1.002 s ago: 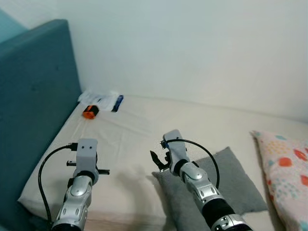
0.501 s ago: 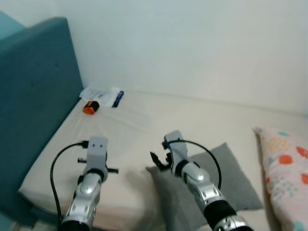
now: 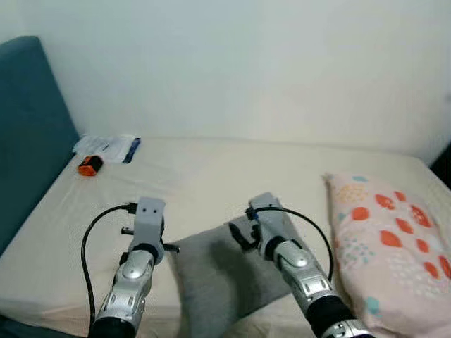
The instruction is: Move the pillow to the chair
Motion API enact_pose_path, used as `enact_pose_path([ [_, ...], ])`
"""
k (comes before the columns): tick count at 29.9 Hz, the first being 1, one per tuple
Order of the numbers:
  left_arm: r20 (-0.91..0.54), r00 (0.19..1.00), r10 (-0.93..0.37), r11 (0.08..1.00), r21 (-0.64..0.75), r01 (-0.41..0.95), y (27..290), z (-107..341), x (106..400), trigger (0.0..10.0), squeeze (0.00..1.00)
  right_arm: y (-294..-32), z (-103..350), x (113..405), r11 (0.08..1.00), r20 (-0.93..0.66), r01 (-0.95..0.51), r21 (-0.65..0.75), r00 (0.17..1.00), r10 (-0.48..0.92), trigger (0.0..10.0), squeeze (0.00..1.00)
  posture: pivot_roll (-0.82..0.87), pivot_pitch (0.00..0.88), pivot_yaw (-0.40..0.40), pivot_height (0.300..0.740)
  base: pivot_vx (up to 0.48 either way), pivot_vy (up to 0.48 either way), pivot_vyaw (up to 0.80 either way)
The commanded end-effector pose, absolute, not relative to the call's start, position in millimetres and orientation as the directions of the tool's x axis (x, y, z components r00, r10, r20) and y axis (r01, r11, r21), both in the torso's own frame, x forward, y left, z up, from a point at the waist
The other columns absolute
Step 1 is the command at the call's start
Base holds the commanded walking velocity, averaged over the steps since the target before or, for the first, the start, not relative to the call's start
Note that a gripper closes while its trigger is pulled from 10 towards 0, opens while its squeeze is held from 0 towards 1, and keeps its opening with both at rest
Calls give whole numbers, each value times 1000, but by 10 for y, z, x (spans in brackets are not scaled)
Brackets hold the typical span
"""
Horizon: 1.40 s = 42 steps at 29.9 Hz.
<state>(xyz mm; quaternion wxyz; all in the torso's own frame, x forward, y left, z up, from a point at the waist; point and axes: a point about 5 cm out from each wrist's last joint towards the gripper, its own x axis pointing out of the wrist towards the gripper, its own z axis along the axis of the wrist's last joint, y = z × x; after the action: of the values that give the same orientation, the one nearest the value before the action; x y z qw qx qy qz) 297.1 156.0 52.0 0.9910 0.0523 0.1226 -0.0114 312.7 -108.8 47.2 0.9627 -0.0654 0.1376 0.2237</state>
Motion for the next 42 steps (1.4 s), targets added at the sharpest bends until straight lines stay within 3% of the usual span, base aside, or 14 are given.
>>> enact_pose_path([
  [1, -283, 959, 22, 991, 136, 17, 1632, 443, 2925, 10000, 0, -1012, 455, 3099, 884, -299, -466, -46, 851, 433, 10000, 0, 31, 0, -60, 740, 0, 251, 0],
  [21, -251, 966, 58, 991, 131, -25, 1627, 466, 2925, 10000, 0, -976, 565, 3187, 906, -241, -423, 16, 878, 414, 10000, 0, 51, 0, -84, 740, 0, 0, 0],
  [33, -350, 933, -90, 996, -12, 91, 1636, 344, 2796, 10000, 0, -1101, 506, 3176, 929, -267, -370, 13, 894, 360, 10000, 0, 54, 0, -79, 690, 0, 0, 0],
  [42, -338, 930, -146, 989, -71, 129, 1662, 432, 2862, 10000, 0, -1129, 549, 3222, 930, -259, -367, 7, 898, 356, 10000, 0, 52, 0, -82, 655, 0, 0, 0],
])
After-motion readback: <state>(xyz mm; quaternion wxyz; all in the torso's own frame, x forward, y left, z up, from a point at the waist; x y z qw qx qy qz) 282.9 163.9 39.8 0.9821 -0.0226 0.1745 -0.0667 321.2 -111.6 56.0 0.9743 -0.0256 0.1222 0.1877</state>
